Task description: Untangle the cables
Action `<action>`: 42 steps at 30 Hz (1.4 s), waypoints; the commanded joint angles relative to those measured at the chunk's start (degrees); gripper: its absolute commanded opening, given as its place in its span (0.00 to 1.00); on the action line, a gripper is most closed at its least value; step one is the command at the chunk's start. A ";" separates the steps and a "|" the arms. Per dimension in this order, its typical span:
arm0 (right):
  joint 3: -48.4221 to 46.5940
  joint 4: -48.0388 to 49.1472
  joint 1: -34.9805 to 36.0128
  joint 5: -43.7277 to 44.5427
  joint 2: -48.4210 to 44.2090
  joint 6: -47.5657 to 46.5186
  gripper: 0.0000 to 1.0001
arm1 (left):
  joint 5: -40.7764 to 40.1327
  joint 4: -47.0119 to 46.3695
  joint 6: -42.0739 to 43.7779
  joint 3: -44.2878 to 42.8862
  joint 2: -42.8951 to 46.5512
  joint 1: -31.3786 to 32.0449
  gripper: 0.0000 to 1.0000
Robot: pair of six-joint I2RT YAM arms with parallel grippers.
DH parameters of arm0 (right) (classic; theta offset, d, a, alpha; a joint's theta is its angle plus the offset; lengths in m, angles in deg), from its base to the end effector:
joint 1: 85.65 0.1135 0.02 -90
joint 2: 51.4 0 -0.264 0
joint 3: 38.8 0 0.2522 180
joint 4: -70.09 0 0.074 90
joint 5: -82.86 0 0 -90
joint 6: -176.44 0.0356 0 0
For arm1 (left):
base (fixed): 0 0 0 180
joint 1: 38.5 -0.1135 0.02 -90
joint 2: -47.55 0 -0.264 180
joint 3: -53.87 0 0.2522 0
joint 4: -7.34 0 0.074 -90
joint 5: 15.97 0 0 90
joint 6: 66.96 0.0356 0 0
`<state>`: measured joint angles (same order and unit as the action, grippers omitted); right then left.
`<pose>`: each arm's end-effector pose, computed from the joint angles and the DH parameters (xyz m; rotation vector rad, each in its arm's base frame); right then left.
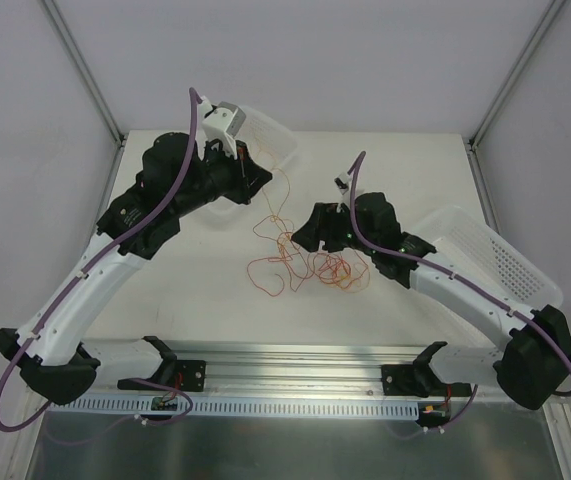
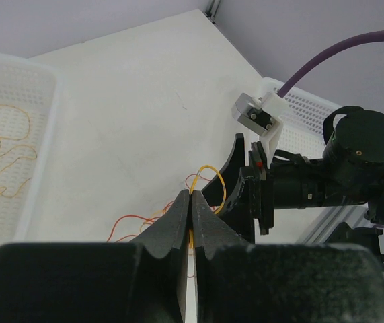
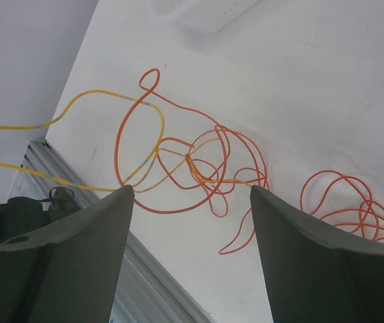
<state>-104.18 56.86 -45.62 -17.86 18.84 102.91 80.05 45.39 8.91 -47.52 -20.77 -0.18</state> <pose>0.2145 0.1888 0.3067 -0.5326 1.8982 0.8379 0.1882 -0.1535 0.4869 0.4401 1.6595 -0.7755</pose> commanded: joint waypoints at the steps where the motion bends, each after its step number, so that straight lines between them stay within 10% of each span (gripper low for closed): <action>1: 0.02 3.76 0.31 0.53 0.78 1.02 0.73 | 1.62 -2.76 -0.90 -2.19 -0.15 0.70 0.00; 29: -6.04 2.01 0.75 -15.65 4.91 -15.41 0.52 | 2.15 -2.67 -1.78 -2.63 0.20 1.49 0.00; 38: 0.09 2.62 -3.54 -12.22 6.40 -15.68 0.01 | -3.53 -2.67 2.60 -3.15 2.22 1.40 0.00; 42: 5.63 3.42 -9.95 -12.84 5.27 -13.22 0.01 | -10.48 -1.62 7.79 -4.29 3.80 1.31 0.00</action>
<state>-102.19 58.72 -51.20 -30.80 25.26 88.22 76.49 45.48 11.68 -48.57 -20.07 0.56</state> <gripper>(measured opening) 0.018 0.007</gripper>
